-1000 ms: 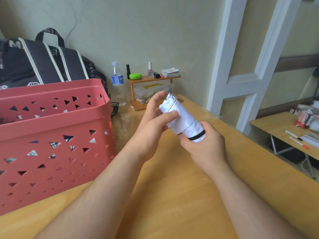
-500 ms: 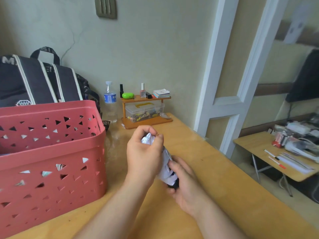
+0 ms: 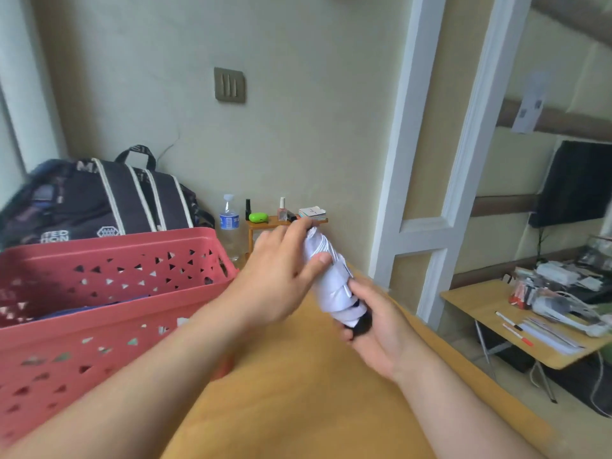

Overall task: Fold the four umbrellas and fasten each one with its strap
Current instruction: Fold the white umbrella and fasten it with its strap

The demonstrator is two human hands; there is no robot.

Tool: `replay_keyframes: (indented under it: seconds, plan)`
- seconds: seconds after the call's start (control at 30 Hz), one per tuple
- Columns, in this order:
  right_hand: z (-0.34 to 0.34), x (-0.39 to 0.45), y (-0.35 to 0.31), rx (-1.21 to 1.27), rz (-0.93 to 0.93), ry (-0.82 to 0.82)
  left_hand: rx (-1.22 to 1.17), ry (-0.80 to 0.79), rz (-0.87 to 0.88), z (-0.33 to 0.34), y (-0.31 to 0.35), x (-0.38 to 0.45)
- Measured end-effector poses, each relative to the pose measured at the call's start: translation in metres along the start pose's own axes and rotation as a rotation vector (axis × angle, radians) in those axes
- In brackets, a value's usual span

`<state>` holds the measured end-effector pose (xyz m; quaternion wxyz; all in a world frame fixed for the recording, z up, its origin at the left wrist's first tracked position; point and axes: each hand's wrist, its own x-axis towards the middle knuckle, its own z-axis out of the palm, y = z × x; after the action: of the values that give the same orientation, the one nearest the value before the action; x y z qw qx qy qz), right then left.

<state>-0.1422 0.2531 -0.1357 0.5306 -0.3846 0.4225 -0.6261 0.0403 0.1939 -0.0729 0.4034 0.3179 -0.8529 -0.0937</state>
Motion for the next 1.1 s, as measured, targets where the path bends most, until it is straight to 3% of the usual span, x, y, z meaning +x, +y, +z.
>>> replay_keyframes:
  seconds: [0.1,0.2,0.3,0.4,0.6,0.73,0.87,1.1]
  plan:
    - [0.053,0.006,-0.024,-0.260,-0.134,-0.067,0.057,-0.083,-0.029,-0.087,-0.023,-0.006]
    - [0.113,0.032,-0.056,-0.815,-0.416,-0.111,0.231,-0.132,-0.104,-0.161,-0.062,-0.018]
    - [0.184,0.064,-0.069,-1.259,-0.660,-0.240,0.476,-0.121,-0.136,-0.201,-0.108,-0.029]
    - [0.242,0.100,-0.057,-1.492,-0.808,-0.370,0.585,-0.149,-0.253,-0.224,-0.152,-0.041]
    - [0.293,0.170,0.003,-1.865,-0.561,-0.723,0.648,-0.454,-0.435,-0.220,-0.225,-0.066]
    - [0.315,0.194,0.039,-1.978,-0.339,-0.879,0.646,-0.738,-0.513,-0.204,-0.249,-0.068]
    - [0.321,0.200,0.081,-2.010,-0.240,-1.004,0.797,-0.996,-0.493,-0.189,-0.262,-0.070]
    - [0.315,0.203,0.091,-1.894,-0.171,-0.940,0.812,-1.005,-0.497,-0.192,-0.269,-0.073]
